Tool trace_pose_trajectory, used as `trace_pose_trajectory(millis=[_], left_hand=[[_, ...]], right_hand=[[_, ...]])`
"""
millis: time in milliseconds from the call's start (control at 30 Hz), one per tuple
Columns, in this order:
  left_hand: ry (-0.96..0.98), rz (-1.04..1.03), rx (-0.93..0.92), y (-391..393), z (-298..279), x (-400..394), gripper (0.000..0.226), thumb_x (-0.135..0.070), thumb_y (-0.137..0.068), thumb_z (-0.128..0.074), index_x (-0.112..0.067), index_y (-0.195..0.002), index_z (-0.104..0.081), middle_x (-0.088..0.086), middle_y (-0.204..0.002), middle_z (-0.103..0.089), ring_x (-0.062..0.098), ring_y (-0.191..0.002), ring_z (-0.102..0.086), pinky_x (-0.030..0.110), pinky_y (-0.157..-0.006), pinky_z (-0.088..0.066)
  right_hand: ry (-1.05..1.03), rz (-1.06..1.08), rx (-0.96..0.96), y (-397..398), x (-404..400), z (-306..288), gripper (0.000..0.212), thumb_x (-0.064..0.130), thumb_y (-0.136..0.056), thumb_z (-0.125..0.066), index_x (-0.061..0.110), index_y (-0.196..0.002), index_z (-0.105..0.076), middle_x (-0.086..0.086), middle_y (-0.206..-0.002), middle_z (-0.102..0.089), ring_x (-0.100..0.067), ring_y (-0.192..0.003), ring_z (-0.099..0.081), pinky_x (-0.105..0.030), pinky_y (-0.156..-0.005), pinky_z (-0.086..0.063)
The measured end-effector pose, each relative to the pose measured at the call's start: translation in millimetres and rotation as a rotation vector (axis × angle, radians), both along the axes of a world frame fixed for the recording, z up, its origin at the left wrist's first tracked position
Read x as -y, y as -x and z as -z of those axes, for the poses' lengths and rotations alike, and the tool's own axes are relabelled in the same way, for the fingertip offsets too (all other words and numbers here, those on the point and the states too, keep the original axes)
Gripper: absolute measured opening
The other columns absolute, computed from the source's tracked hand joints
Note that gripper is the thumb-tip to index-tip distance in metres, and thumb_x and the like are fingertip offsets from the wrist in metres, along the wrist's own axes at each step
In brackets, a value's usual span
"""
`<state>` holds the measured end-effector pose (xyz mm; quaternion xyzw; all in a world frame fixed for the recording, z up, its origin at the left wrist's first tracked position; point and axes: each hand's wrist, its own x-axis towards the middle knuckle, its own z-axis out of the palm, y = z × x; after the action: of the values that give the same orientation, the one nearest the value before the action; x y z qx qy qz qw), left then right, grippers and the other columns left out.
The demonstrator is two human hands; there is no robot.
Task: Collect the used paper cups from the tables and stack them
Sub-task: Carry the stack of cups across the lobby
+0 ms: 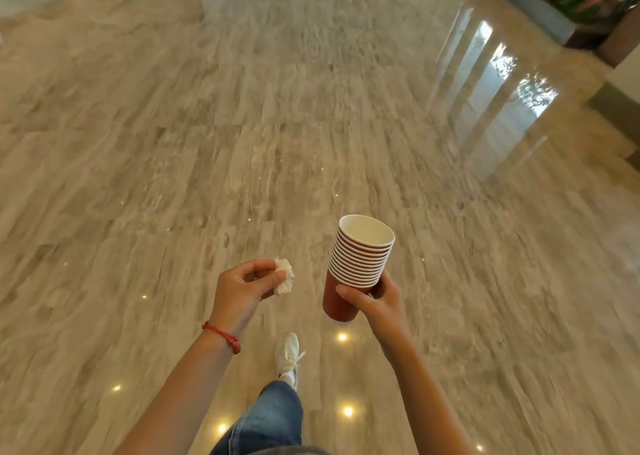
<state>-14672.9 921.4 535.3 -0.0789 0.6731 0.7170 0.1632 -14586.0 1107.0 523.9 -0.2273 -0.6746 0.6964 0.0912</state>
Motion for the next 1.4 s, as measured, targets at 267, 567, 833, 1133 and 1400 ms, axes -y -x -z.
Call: trace_pose_trajectory(millis=[267, 567, 833, 1133, 1400], left_hand=[[0.012, 0.088, -0.024, 211, -23, -96, 0.019, 0.001, -0.069, -0.075, -0.016, -0.078, -0.069, -0.002, -0.068, -0.069, 0.004, -0.061, -0.067, 0.012, -0.054, -0.05], [0.017, 0.085, 0.015, 398, -14, -202, 0.019, 0.003, -0.069, -0.074, -0.014, -0.075, -0.068, -0.001, -0.068, -0.069, 0.004, -0.059, -0.066, 0.013, -0.052, -0.051], [-0.005, 0.064, -0.012, 562, -28, -322, 0.017, 0.002, -0.07, -0.074, -0.012, -0.079, -0.069, 0.002, -0.071, -0.069, 0.004, -0.061, -0.067, 0.014, -0.055, -0.053], [0.014, 0.065, -0.003, 734, -25, -410, 0.017, -0.003, -0.07, -0.075, -0.017, -0.078, -0.069, -0.006, -0.066, -0.072, 0.005, -0.065, -0.069, 0.014, -0.055, -0.052], [-0.013, 0.108, 0.012, 925, -14, -496, 0.017, -0.002, -0.07, -0.075, -0.012, -0.082, -0.07, 0.005, -0.075, -0.073, 0.012, -0.07, -0.07, 0.019, -0.06, -0.056]], right_hand=[[0.008, 0.042, -0.008, 204, -82, -25, 0.046, 0.002, -0.07, -0.077, 0.013, -0.111, -0.06, -0.001, -0.103, -0.07, -0.007, -0.092, -0.067, -0.018, -0.073, -0.053], [0.01, 0.078, -0.007, 384, -195, -13, 0.046, 0.004, -0.068, -0.079, 0.017, -0.108, -0.061, 0.001, -0.101, -0.07, -0.009, -0.093, -0.067, -0.017, -0.071, -0.053], [0.004, 0.003, -0.041, 561, -314, -24, 0.045, 0.006, -0.068, -0.079, 0.022, -0.106, -0.062, 0.009, -0.097, -0.072, -0.005, -0.091, -0.067, -0.015, -0.07, -0.051], [0.02, 0.001, -0.02, 726, -401, -23, 0.045, 0.002, -0.069, -0.077, 0.022, -0.107, -0.061, 0.004, -0.099, -0.071, -0.005, -0.091, -0.066, -0.015, -0.07, -0.052], [-0.006, 0.035, -0.042, 918, -483, -17, 0.046, 0.001, -0.07, -0.077, 0.016, -0.109, -0.06, 0.0, -0.101, -0.07, -0.008, -0.093, -0.067, -0.018, -0.073, -0.053]])
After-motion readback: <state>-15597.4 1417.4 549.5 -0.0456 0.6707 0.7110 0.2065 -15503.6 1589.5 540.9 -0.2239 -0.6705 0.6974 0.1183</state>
